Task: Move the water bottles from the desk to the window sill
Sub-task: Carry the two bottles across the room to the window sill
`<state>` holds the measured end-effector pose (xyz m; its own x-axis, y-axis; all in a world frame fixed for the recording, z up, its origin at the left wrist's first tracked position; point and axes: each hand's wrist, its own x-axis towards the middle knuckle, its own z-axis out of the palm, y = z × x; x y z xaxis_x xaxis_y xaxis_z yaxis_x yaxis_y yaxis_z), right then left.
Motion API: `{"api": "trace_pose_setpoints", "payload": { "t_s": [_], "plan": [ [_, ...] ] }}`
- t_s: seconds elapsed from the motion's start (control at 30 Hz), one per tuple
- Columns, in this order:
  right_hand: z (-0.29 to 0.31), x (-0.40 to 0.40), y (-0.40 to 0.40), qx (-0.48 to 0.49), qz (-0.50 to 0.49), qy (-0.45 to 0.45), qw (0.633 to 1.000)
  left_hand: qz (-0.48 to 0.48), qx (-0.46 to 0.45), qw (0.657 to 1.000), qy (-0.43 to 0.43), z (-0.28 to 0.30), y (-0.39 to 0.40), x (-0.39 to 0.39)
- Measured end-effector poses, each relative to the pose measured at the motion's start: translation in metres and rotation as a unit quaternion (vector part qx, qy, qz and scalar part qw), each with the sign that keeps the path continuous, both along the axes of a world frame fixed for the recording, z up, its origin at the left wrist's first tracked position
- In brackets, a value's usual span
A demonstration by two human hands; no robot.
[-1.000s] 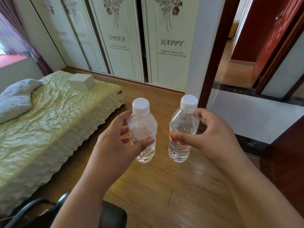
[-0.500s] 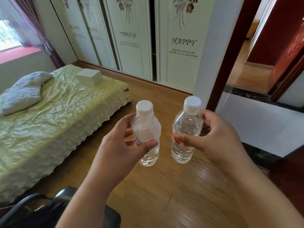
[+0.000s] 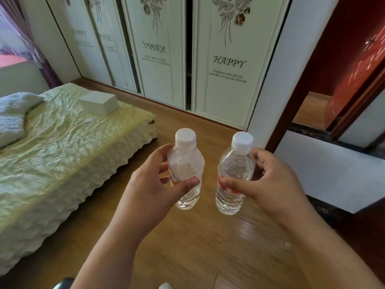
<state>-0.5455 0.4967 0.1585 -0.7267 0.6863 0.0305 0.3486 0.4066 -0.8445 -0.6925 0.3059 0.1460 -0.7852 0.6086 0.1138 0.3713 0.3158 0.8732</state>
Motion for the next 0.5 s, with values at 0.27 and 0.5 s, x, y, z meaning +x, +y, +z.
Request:
{"api": "trace_pose_setpoints", "payload": {
  "t_s": [0.27, 0.5],
  "plan": [
    [0.006, -0.110, -0.006, 0.004, -0.021, 0.001, 1.000, -0.015, 0.006, 1.000, 0.024, 0.003, 0.002, -0.117],
    [-0.001, -0.175, -0.009, 0.006, -0.012, 0.004, 1.000, -0.015, 0.002, 1.000, 0.021, -0.006, -0.008, -0.181]
  ]
}}
